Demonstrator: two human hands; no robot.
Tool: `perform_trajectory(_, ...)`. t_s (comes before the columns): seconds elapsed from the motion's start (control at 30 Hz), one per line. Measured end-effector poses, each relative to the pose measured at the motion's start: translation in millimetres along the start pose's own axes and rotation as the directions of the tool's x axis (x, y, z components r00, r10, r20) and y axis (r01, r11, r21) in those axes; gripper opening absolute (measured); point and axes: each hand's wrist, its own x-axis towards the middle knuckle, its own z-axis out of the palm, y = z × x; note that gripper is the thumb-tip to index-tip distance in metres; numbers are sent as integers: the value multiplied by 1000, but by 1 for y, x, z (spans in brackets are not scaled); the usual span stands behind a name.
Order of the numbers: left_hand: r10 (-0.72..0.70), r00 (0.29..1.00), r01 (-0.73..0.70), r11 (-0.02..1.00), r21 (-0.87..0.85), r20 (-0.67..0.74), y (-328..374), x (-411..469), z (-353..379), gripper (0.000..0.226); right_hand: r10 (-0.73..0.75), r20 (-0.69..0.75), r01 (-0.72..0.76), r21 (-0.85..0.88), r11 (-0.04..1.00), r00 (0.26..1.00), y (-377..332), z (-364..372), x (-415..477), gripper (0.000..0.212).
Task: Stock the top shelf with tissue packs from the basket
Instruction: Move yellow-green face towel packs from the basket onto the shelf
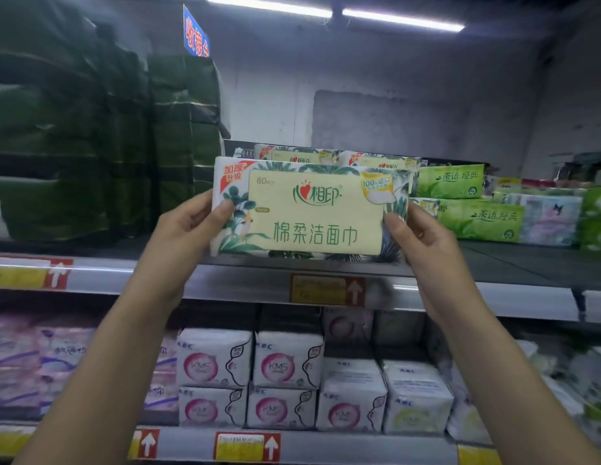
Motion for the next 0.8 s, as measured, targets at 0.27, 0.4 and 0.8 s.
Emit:
perform_trajectory(0.27, -73, 995, 73, 997, 4, 62, -17, 25, -6, 34, 70, 54, -66, -75, 995, 996, 23, 1, 25, 28)
perform_trajectory(0.4, -81, 995, 78, 995, 54, 54, -20, 31, -9, 28, 71, 50, -63, -147, 987, 996, 29, 4, 34, 25)
perform_trajectory(0.8, -172, 983, 151, 956, 251, 63, -34, 48, -13, 18, 73, 31, -58, -350, 935, 997, 47, 11, 41, 73)
